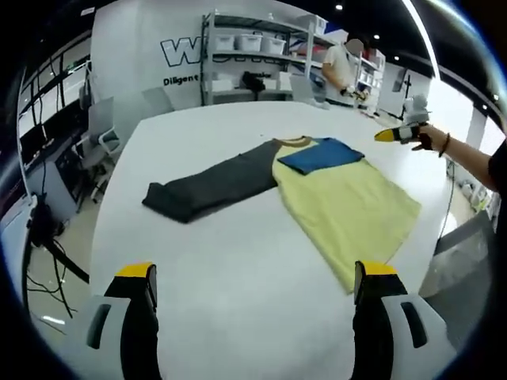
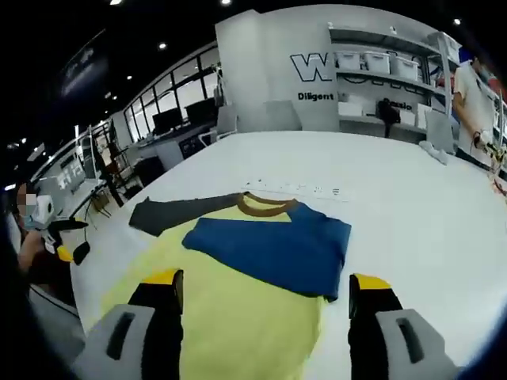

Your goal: Fold the garment on the visible template until the final outline fits inside the template.

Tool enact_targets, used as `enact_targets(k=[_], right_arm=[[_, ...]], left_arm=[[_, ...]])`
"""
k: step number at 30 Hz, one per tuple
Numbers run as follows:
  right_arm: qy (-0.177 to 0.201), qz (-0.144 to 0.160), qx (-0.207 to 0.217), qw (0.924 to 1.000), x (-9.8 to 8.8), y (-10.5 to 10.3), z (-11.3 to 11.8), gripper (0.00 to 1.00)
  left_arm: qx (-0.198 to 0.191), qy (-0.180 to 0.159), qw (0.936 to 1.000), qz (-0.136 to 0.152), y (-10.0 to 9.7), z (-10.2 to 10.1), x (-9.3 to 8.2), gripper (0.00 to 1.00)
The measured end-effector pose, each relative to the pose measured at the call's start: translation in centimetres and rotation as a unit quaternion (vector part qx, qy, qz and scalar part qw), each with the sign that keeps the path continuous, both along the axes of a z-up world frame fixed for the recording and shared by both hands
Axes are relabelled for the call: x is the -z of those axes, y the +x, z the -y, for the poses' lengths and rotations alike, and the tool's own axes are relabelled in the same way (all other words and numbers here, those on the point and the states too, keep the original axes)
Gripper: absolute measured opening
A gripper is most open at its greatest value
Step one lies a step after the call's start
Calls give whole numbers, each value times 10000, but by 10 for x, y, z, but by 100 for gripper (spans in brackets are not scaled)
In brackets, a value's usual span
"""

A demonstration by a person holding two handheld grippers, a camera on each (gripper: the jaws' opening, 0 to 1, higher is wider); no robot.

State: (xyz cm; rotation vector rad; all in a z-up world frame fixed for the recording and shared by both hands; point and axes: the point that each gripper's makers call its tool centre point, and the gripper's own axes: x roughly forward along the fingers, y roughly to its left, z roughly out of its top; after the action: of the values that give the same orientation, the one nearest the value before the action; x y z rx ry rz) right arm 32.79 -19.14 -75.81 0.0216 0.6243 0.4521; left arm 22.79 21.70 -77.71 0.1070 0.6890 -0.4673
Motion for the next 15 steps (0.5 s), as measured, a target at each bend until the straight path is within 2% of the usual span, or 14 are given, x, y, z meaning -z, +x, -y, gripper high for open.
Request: enact_targets(k=[5, 15], right_arm=[[-128, 25, -187, 9997, -1, -25, -9, 90], [-56, 13, -365, 9993, -4, -66, -21, 93]], left_arm=[[-62, 22, 10000, -8, 1, -3, 1, 99], [-145, 0, 9999, -44, 1, -7, 2, 98]])
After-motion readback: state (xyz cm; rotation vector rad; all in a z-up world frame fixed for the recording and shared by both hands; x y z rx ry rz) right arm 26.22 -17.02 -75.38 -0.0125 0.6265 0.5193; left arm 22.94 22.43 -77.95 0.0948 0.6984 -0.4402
